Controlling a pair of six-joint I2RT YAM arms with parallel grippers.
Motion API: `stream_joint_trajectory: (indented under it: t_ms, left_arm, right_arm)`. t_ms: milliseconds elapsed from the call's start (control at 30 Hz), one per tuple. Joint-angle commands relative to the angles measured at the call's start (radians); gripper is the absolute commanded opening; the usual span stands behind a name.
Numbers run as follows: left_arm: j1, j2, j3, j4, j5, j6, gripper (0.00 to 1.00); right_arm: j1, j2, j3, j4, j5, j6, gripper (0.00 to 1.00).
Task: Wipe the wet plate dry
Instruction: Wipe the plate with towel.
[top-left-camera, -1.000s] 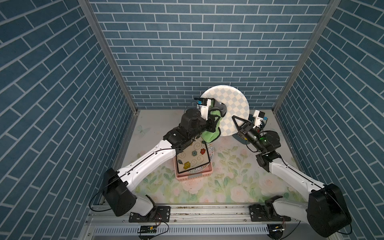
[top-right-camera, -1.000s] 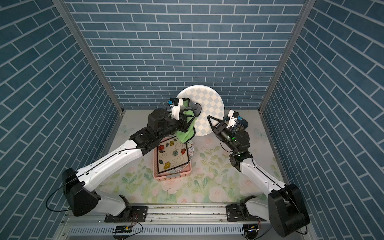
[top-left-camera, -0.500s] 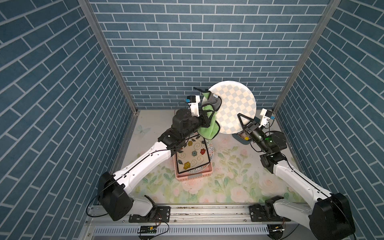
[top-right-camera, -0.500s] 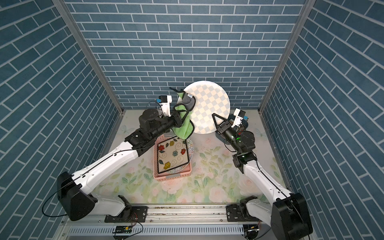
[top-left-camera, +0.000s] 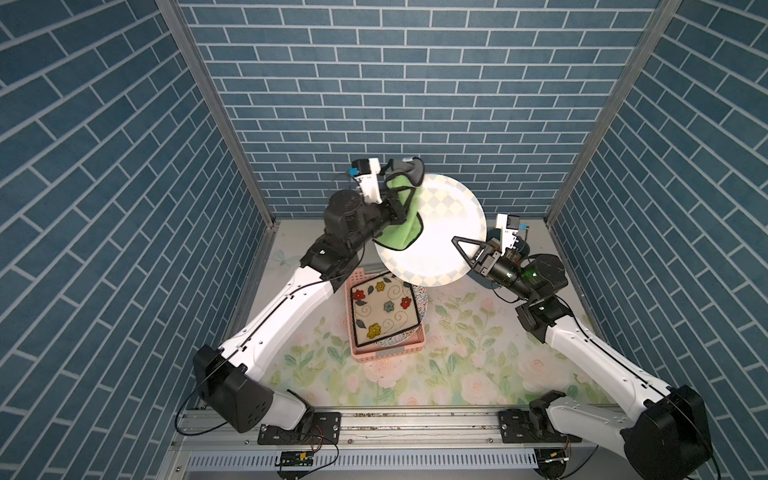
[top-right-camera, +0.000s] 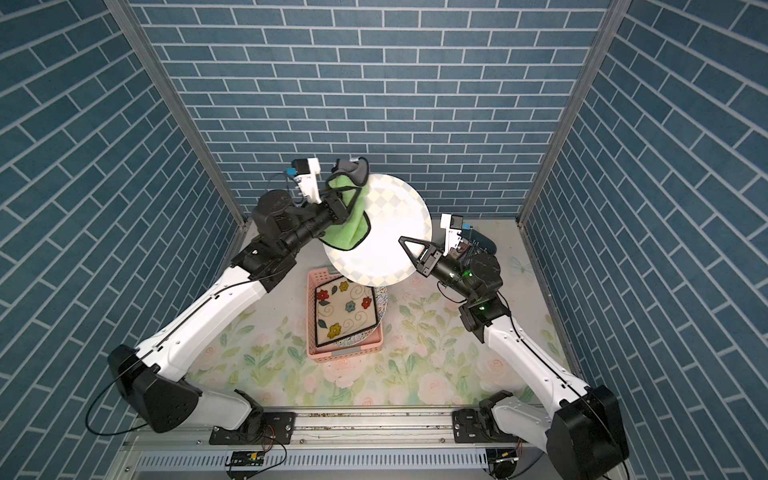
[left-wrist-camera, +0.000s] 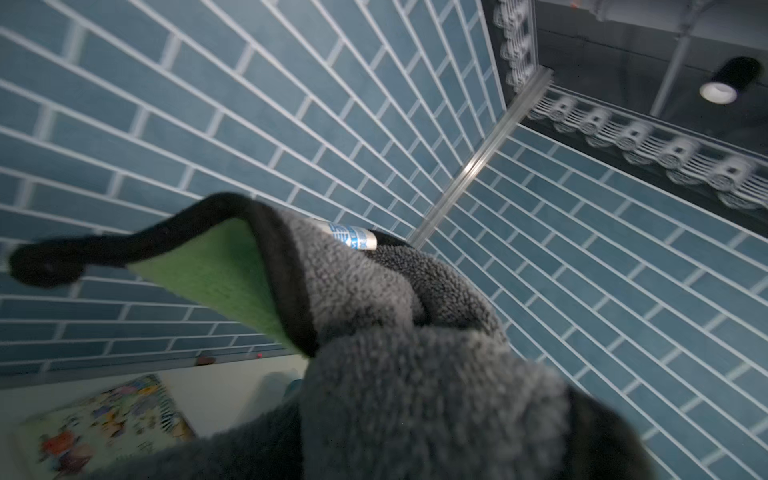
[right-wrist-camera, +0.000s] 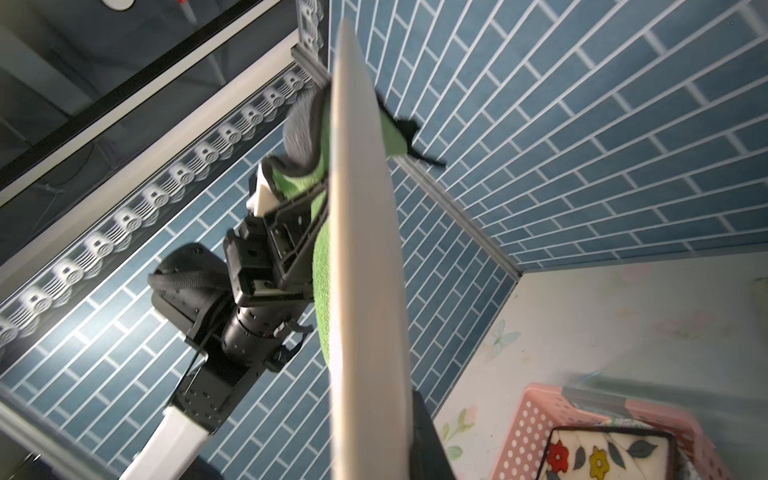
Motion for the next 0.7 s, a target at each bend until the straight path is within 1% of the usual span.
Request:
stream_joint_trajectory:
  t_ms: [0,33,100,167,233,300,367,433,500,567,633,667]
  left_arm:
    - [-0.117,0.145,0.04,-0.168,0.043,0.111,0.0]
    - [-0.119,0.158,0.065,-0.192,0.04,0.117,0.0]
    - [-0.106,0.151,0.083,-0.258,-0.039,0.151,0.0]
    - [-0.073,0.12,0.078,-0.295,-0.11,0.17,0.0]
    - [-0.049,0.091,0.051,-0.311,-0.136,0.181,0.0]
    - [-0.051,0.073,0.025,-0.309,-0.124,0.194,0.0]
    - [-0.081,0.091,0.008,-0.286,-0.033,0.19,0.0]
    - [-0.155,0.133,0.008,-0.263,0.009,0.205,0.0]
    - [-0.224,0.173,0.014,-0.255,0.004,0.228,0.0]
    - [-0.22,0.158,-0.023,-0.233,-0.036,0.213,0.0]
    - [-0.17,0.092,-0.101,-0.189,-0.096,0.161,0.0]
    - [-0.136,0.057,-0.146,-0.164,-0.11,0.124,0.0]
  right_arm:
    - [0.021,-0.064,0.101,0.039,-0.147,-0.123,0.0]
    - [0.014,-0.076,0.12,-0.027,-0.113,-0.165,0.0]
    - [-0.007,-0.104,0.149,-0.139,-0.059,-0.217,0.0]
    - [-0.032,-0.133,0.155,-0.225,0.009,-0.243,0.0]
    - [-0.041,-0.162,0.138,-0.268,0.056,-0.285,0.0]
    - [-0.033,-0.165,0.124,-0.255,0.041,-0.293,0.0]
    - [-0.002,-0.142,0.117,-0.224,0.015,-0.287,0.0]
    - [0.04,-0.108,0.118,-0.189,0.008,-0.29,0.0]
    - [0.056,-0.089,0.116,-0.143,0.024,-0.285,0.0]
    - [0.05,-0.101,0.125,-0.168,0.082,-0.29,0.0]
    - [0.011,-0.123,0.133,-0.198,0.131,-0.272,0.0]
    - [-0.028,-0.135,0.129,-0.197,0.139,-0.239,0.0]
